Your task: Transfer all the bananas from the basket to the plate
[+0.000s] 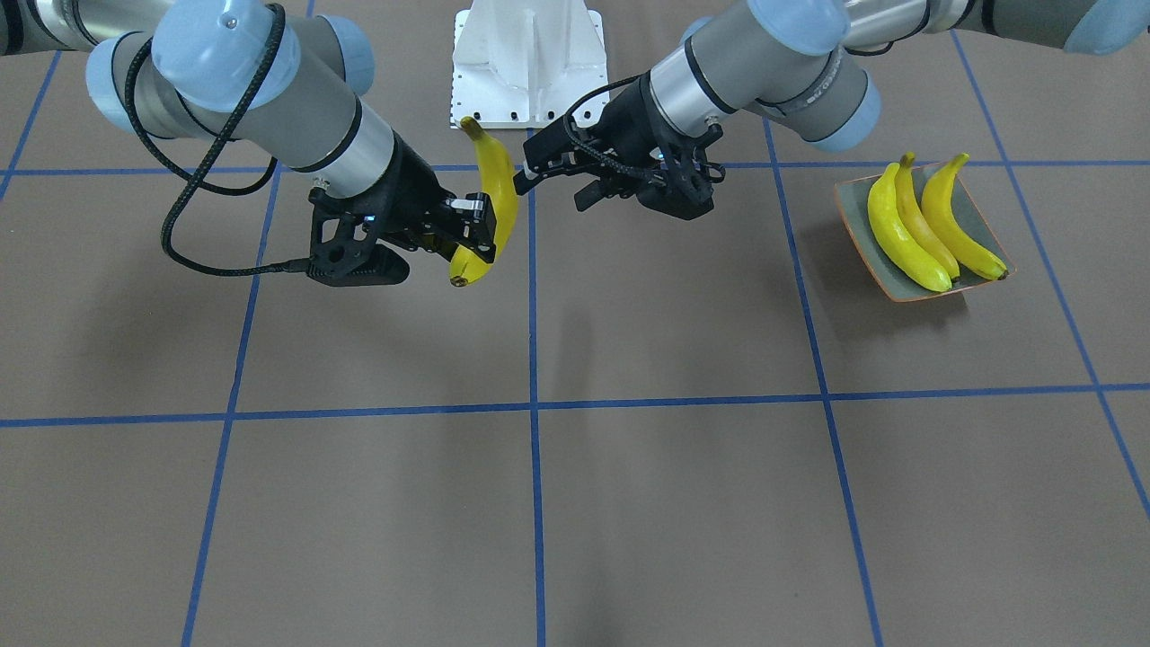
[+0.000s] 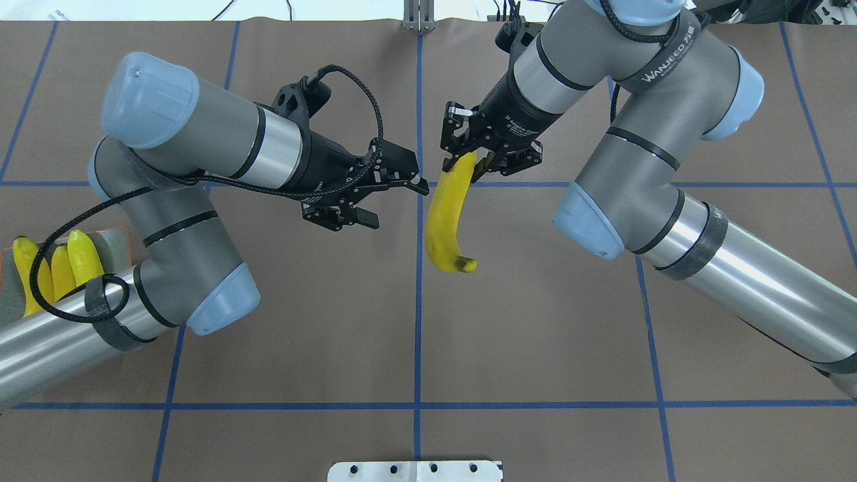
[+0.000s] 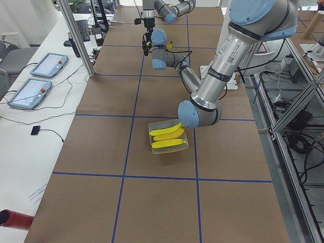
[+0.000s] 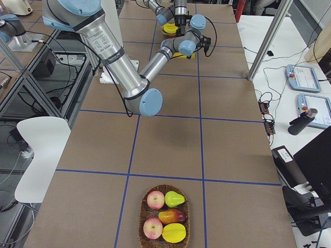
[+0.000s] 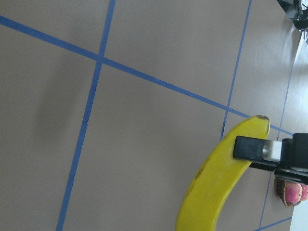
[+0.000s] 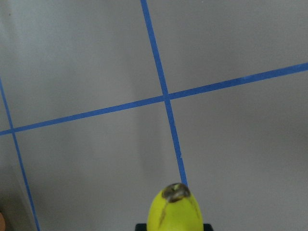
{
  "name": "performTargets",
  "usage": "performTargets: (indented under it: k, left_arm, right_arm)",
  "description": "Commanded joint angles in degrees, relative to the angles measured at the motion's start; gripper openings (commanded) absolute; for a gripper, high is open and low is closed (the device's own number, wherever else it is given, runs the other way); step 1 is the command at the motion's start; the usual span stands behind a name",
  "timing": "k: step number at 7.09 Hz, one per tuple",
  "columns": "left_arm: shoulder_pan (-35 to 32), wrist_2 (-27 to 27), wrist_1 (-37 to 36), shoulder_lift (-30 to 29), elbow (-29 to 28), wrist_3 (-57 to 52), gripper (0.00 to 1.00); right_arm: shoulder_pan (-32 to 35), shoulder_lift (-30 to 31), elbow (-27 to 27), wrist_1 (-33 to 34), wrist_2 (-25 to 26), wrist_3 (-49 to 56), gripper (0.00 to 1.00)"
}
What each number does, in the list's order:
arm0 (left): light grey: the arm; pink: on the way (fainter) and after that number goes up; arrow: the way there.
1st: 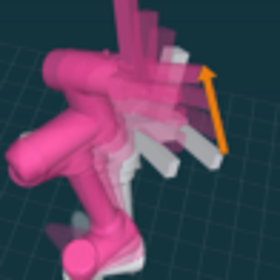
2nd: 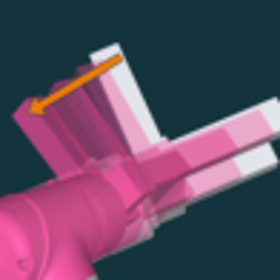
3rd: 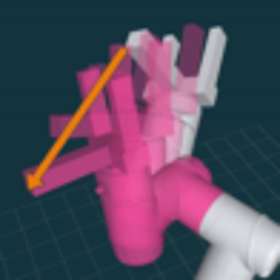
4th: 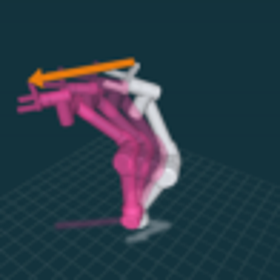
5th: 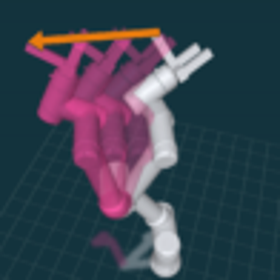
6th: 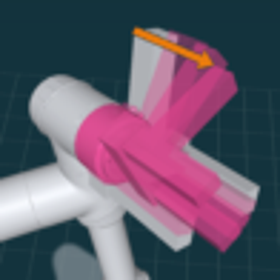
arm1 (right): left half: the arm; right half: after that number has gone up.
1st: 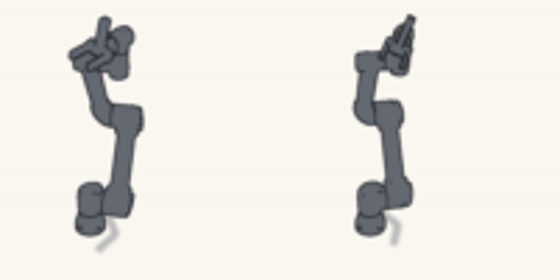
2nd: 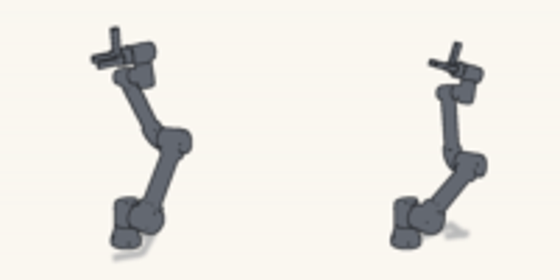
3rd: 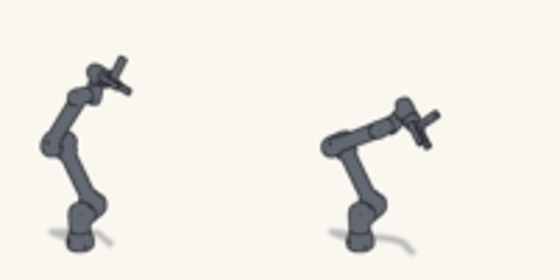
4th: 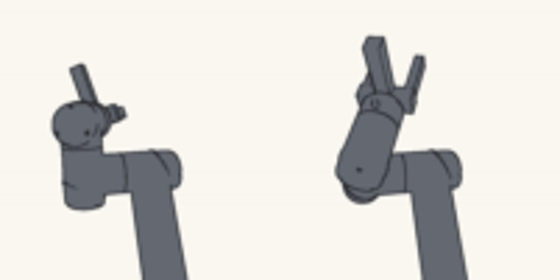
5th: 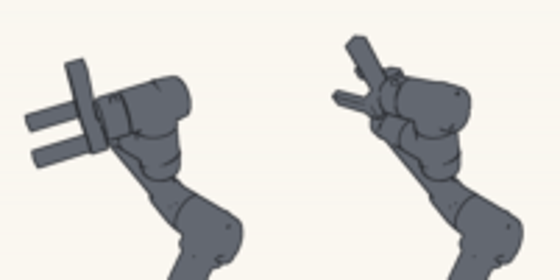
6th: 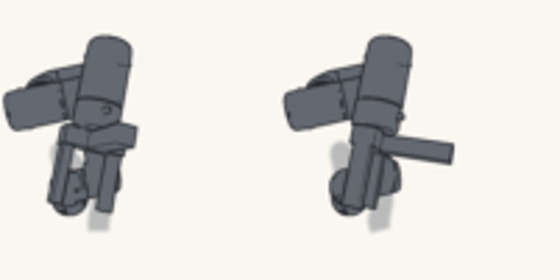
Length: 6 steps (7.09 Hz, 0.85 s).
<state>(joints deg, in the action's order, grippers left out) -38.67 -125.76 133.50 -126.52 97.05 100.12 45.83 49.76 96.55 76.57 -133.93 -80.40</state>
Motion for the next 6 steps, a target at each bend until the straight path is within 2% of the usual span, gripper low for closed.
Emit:
performTargets:
  k: [1, 3, 6]
  left_arm:
    - [0.79, 0.08, 0.00, -1.80, -1.78, 0.25, 1.00]
    - [2.62, 2.96, 0.00, -2.24, -2.30, 0.17, 1.00]
    - [4.56, 3.24, 0.09, -2.33, -2.31, 0.17, 1.00]
  right_arm:
    - [-0.21, 0.17, 0.39, -0.45, -0.10, -0.11, 0.00]
    - [-0.12, 0.34, 0.57, -0.45, -0.10, -0.11, 0.00]
    - [-0.12, 0.34, 0.66, -0.45, -0.10, -0.11, 0.00]
